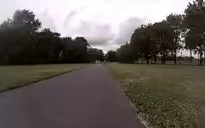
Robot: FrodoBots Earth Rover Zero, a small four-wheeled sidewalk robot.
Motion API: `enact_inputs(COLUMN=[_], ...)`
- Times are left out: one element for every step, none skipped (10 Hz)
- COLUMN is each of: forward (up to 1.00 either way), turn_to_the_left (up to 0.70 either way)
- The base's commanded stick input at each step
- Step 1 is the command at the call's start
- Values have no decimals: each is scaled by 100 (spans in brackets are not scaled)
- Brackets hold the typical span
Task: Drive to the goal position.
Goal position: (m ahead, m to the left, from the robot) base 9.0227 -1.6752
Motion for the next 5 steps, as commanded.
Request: enact_inputs(forward=[70, 70, 70, 70, 70], turn_to_the_left=[0, 0, 0, 0, 0])
